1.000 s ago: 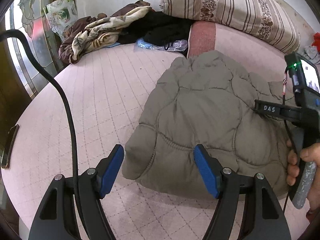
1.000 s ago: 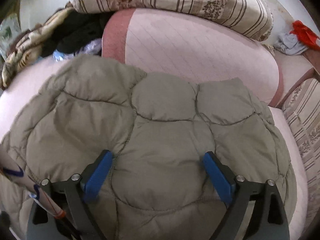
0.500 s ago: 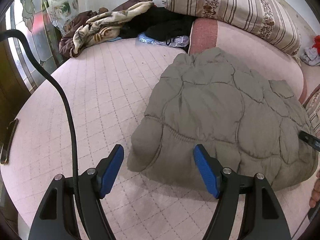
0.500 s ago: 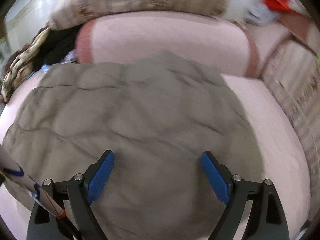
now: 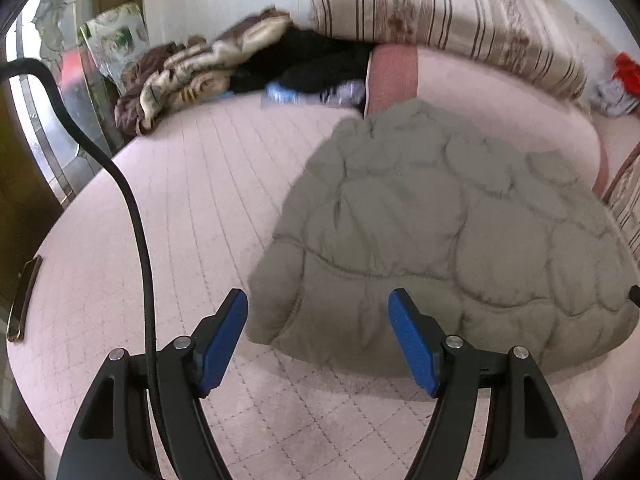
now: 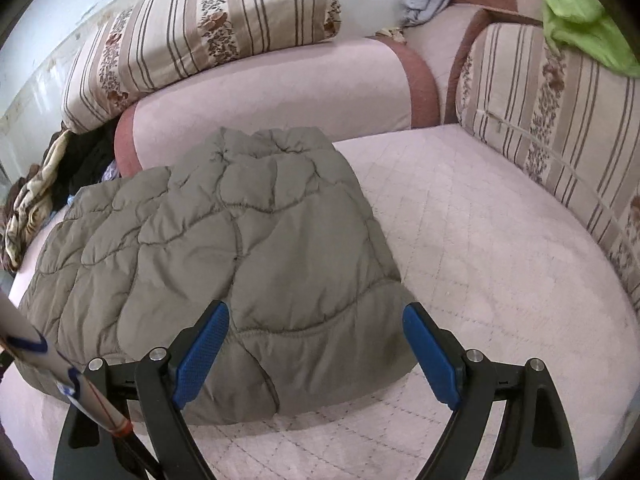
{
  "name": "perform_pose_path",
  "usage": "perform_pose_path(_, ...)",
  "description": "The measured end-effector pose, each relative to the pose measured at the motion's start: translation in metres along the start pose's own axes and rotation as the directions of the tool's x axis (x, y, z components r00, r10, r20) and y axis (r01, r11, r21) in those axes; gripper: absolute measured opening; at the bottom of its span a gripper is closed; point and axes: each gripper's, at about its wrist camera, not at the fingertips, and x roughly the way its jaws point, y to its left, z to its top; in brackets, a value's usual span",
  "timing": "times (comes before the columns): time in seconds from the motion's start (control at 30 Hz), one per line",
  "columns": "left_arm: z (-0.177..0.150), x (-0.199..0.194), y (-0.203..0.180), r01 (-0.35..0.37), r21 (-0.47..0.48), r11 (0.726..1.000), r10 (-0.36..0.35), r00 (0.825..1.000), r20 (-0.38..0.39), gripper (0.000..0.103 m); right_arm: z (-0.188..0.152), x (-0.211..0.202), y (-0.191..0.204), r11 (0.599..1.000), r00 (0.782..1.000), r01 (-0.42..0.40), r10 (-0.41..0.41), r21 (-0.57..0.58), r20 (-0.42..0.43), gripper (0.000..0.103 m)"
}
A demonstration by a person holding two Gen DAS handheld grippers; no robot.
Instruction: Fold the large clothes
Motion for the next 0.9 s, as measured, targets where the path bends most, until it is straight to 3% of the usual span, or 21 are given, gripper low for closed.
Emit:
perform_pose_path(0.17, 0.003, 0.011, -0.002, -0.003, -0.017, 1.000, 0.003, 1.000, -0.016, 0.072, -0.007, 0.024, 0.001, 1.000, 1.000, 0.004, -0.004, -0.019, -0.025, 0.096)
perform_pose_path(0.3, 0.004, -0.003, -0.008, -0.045, -0.009, 0.999, 0.046, 0.998, 0.048, 0.072, 0.003, 0.012, 0.002, 0.999, 0.999, 0.011, -0.008, -0.053, 0.043, 0.096)
perform_pose_path(0.43, 0.002, -0.019, -0.017, -0.061, -0.002, 0.998, 0.061, 0.989, 0.132, 0.077, 0.003, 0.008, -0.001, 1.000, 0.999, -0.004, 0.005, -0.027, 0.050, 0.096)
perform_pose_path(0.57, -0.004, -0.041, -0.028, -0.062, 0.016, 0.998, 0.056, 0.967, 0.250, 0.086, 0.001, -0.006, 0.001, 0.999, 0.996, 0.006, -0.003, -0.035, 0.089, 0.096)
perform_pose_path(0.73, -0.009, -0.051, -0.037, 0.019, 0.056, 0.998, -0.031, 0.973, 0.228, 0.086, -0.005, -0.020, 0.012, 0.996, 0.989, 0.039, -0.026, -0.086, 0.142, 0.096)
perform_pose_path(0.9, -0.013, -0.055, -0.038, -0.020, 0.048, 0.999, 0.008, 0.968, 0.252, 0.086, -0.011, -0.025, 0.025, 0.990, 0.986, 0.054, -0.032, -0.133, 0.166, 0.096)
